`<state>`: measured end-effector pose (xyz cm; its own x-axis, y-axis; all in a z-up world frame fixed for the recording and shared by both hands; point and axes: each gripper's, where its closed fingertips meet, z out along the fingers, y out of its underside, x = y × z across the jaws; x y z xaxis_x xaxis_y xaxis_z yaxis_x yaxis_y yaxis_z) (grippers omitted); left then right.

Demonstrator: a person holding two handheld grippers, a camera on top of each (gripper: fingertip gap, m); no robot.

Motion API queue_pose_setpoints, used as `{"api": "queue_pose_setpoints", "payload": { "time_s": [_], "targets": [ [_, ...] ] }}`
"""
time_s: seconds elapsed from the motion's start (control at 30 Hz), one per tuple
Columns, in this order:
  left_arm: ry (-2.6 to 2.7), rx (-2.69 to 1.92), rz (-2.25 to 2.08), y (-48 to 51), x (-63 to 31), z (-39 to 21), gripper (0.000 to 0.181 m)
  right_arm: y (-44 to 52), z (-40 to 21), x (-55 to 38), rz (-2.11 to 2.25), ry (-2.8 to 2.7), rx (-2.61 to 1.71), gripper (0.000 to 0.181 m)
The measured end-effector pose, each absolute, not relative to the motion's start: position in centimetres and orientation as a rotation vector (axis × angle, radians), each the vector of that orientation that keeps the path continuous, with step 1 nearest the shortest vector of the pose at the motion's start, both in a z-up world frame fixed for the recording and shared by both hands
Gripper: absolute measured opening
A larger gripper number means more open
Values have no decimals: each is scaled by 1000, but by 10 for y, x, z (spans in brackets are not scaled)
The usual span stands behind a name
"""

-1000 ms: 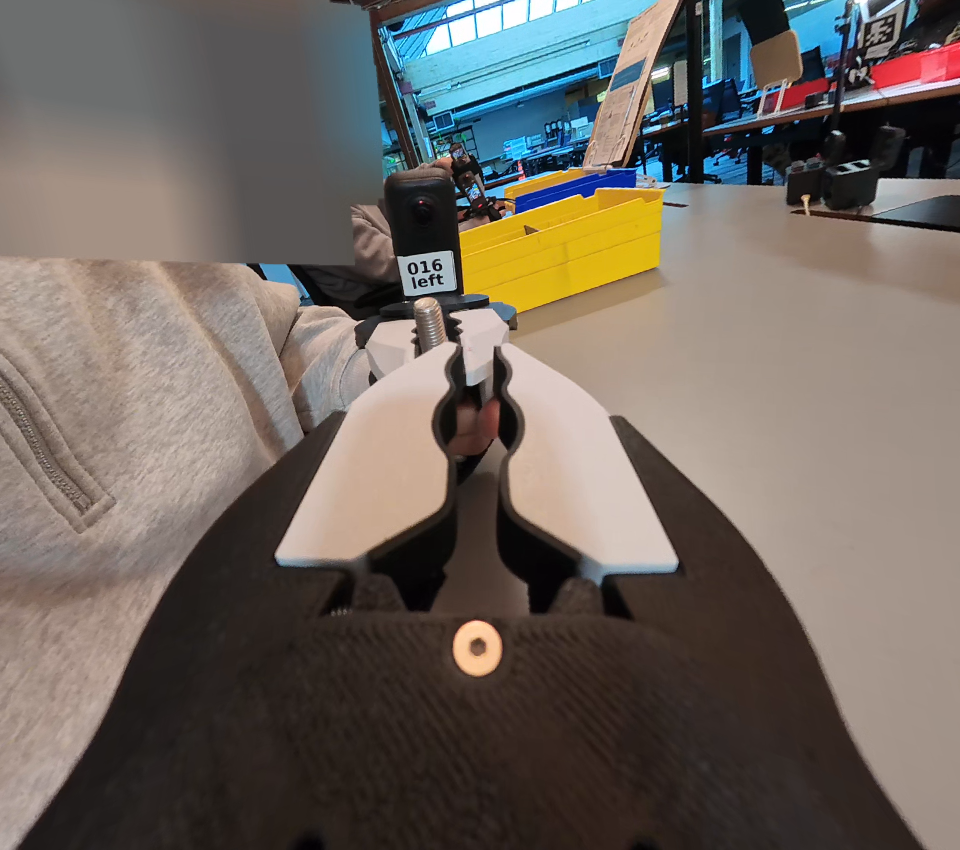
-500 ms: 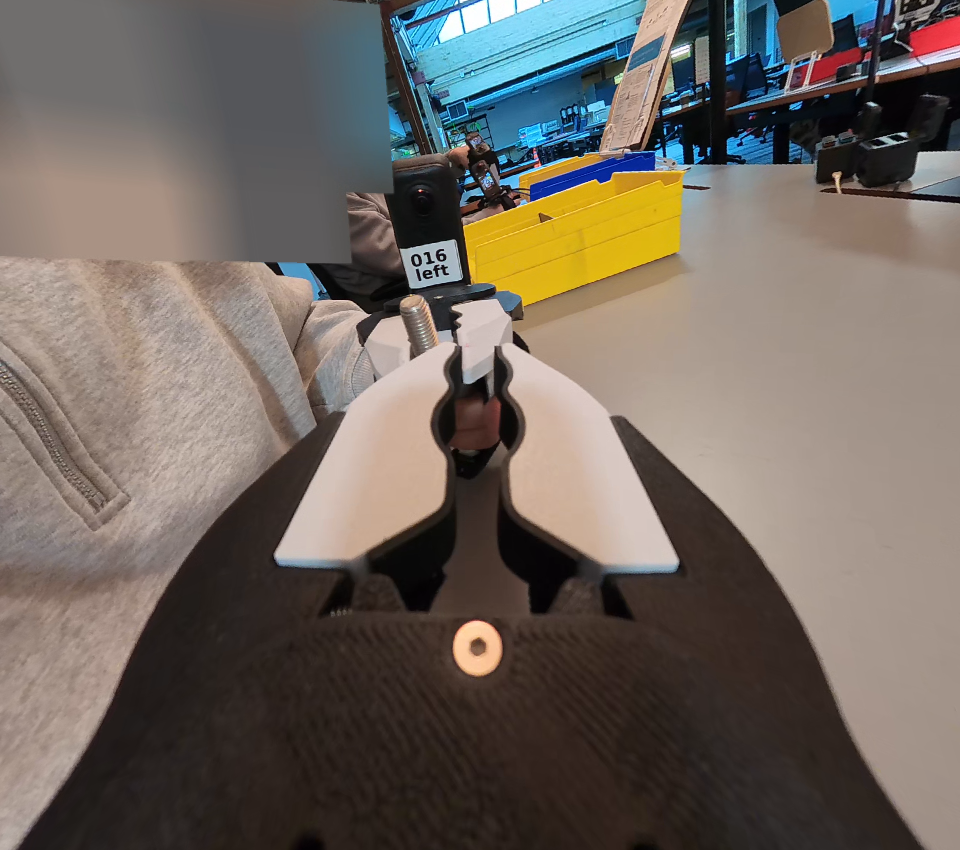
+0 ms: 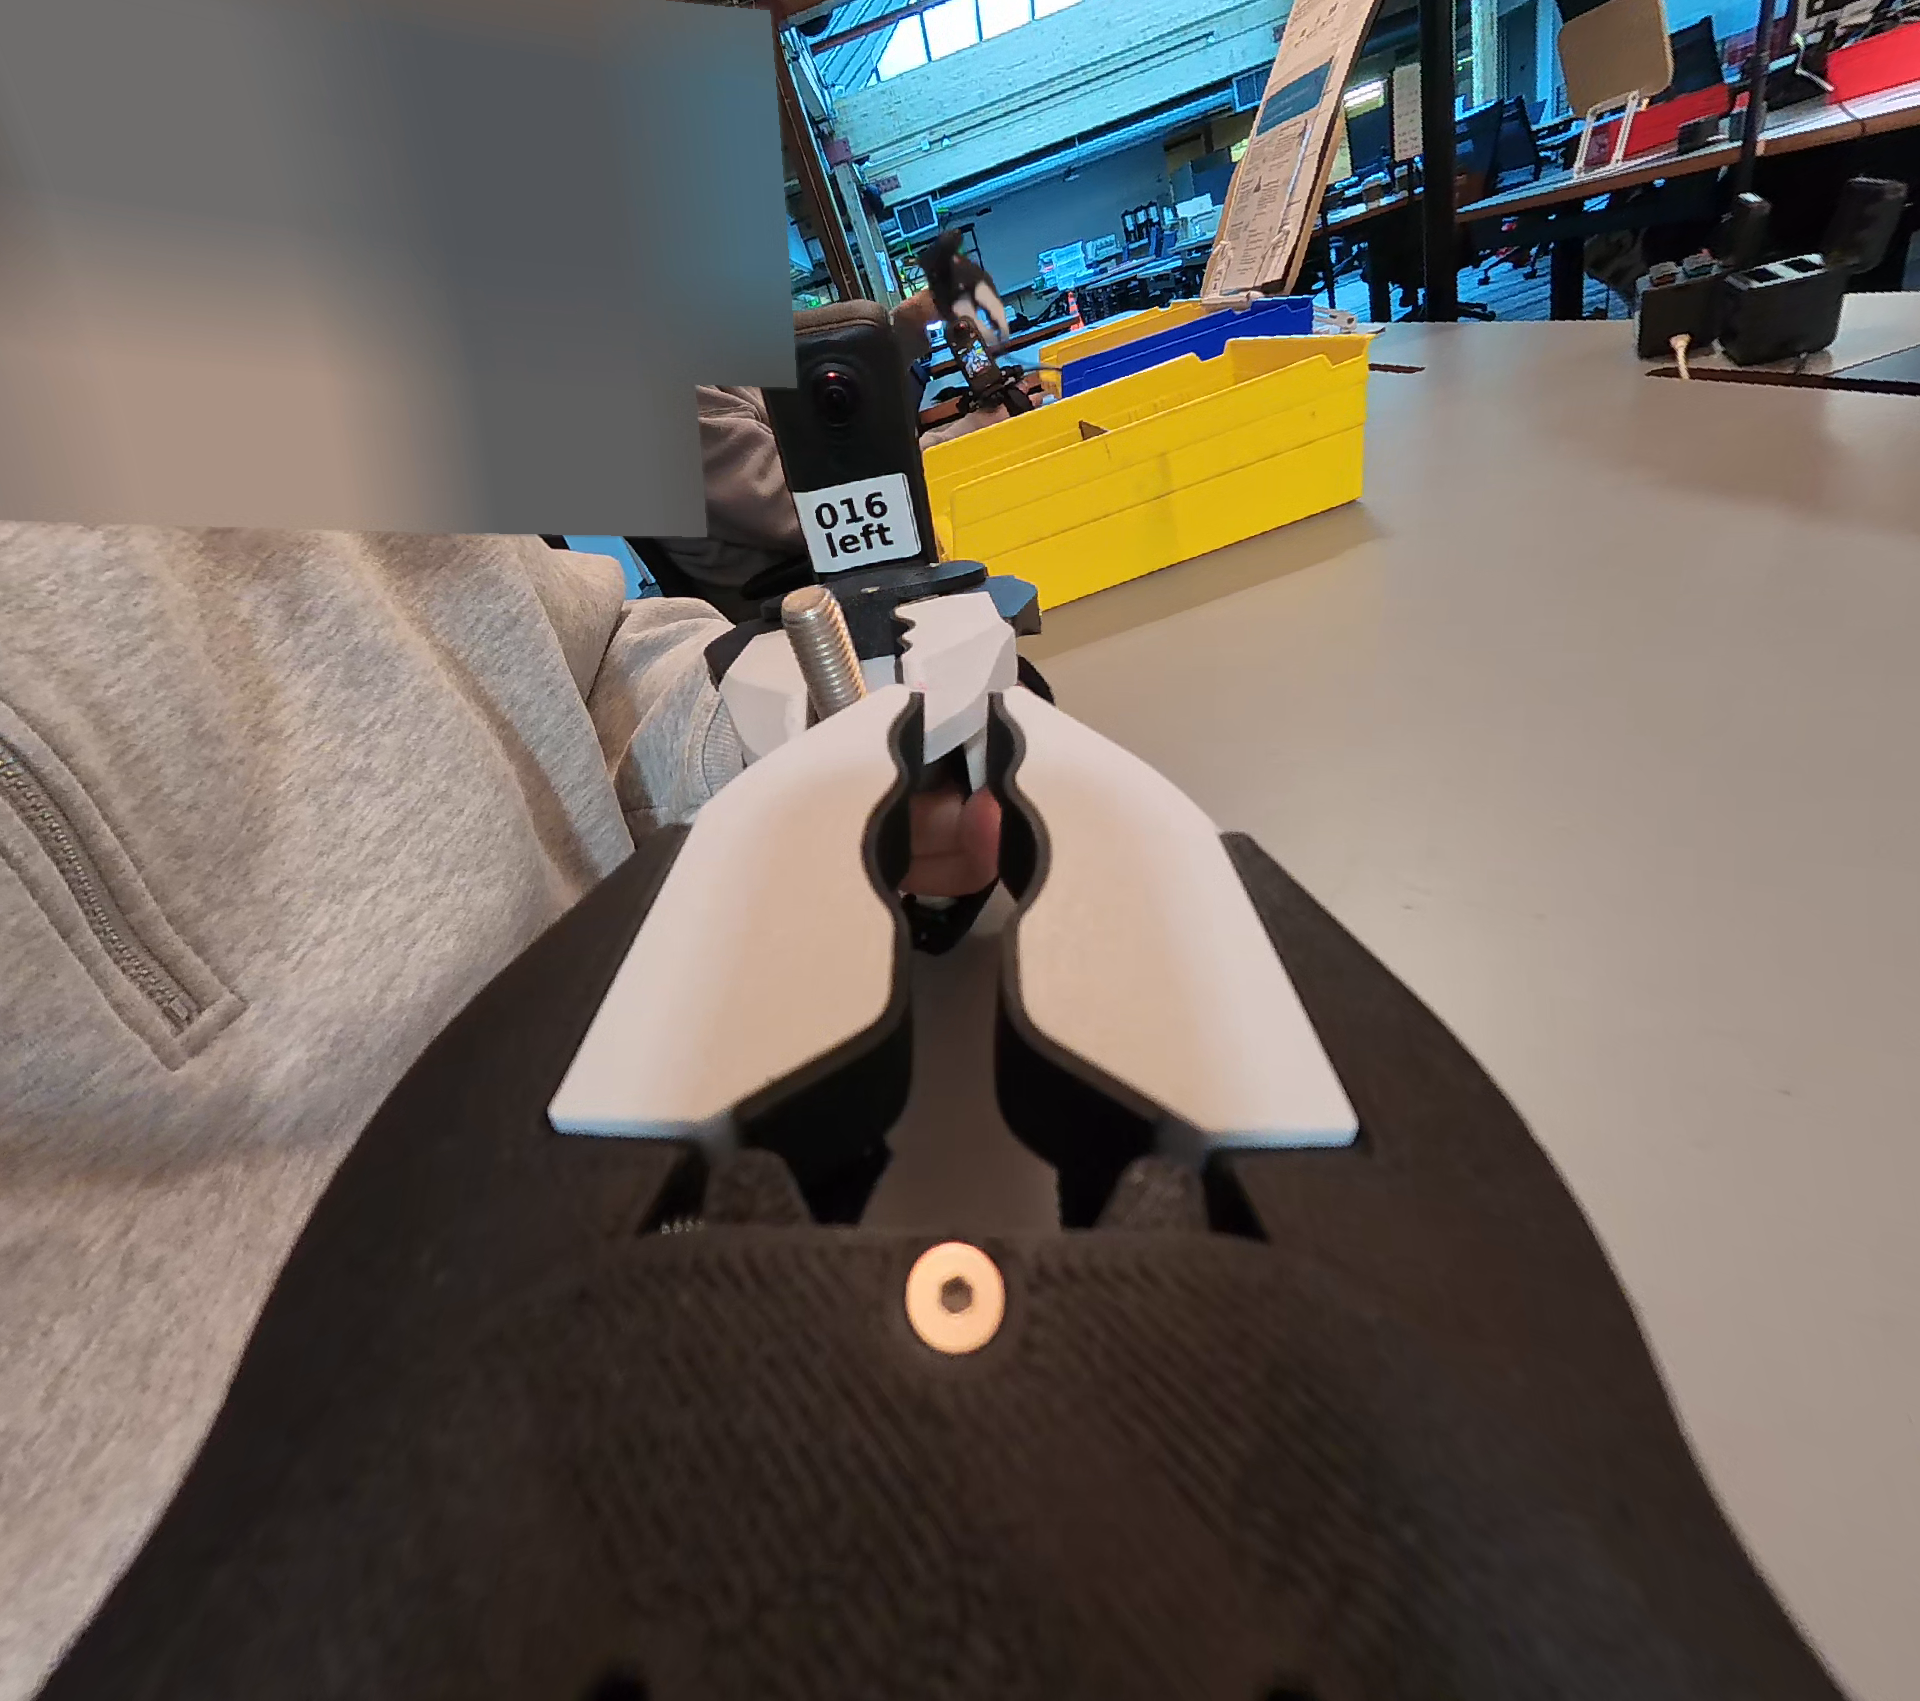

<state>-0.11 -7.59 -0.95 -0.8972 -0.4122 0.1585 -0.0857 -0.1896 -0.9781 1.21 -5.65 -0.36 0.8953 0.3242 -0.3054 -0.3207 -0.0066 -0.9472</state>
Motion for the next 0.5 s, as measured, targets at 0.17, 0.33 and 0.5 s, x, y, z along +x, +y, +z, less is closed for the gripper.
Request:
{"api": "queue_pose_setpoints", "payload": {
  "time_s": [0.17,0.33,0.5],
  "targets": [
    [1839,-588,-2185,-75,0,-10,17,-57,-4,13,507,-2,-1495,11],
    [1813,-610,-2187,-70,1,-8,17,-56,-4,16,506,-1,-1494,11],
    [1755,-649,-2190,-59,0,-2,17,-48,-6,14,526,-20,-1502,11]
  ]
}}
